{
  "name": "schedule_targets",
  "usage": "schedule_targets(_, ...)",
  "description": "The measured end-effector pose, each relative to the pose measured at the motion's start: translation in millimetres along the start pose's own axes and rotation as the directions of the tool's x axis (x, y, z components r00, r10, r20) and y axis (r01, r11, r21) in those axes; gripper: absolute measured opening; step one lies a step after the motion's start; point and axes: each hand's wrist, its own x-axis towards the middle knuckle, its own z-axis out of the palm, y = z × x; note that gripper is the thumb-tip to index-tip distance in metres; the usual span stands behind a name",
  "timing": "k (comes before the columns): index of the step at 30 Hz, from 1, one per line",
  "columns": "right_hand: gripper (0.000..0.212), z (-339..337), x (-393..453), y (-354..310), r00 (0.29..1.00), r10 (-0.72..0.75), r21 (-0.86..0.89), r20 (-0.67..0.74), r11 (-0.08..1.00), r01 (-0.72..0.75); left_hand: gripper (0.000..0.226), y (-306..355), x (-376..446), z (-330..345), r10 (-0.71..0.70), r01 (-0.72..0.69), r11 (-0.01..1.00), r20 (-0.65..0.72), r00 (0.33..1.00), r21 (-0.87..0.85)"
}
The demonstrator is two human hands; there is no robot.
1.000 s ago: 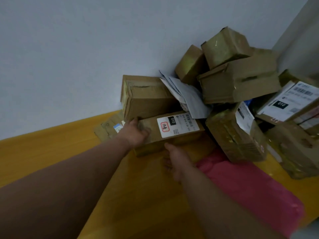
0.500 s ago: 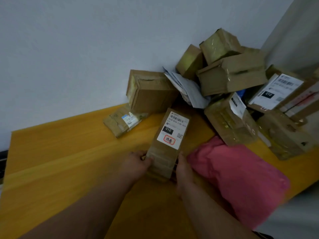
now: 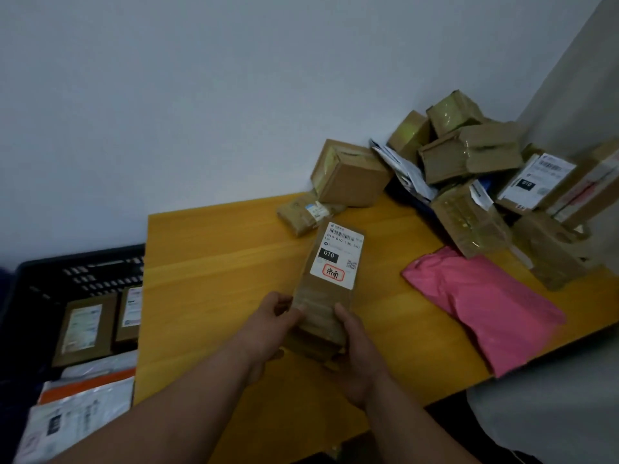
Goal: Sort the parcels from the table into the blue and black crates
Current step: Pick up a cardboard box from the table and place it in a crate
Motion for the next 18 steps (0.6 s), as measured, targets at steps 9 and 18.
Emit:
schedule_targets(9, 0.042, 48, -11, -1, 0.973, -0.006, -0.162, 0.230, 0.986, 0.044, 0.039, -2, -50, -46, 0.058, -0.083, 0.984, -0.158, 0.986, -0.160)
schedule_targets(18, 0.043, 83, -15, 16, 0.947, 0.085, -0.295, 0.310, 0.955, 0.011, 0.033, -27, -74, -76, 0.020, -0.092, 0.971, -0.305, 0.952, -0.222)
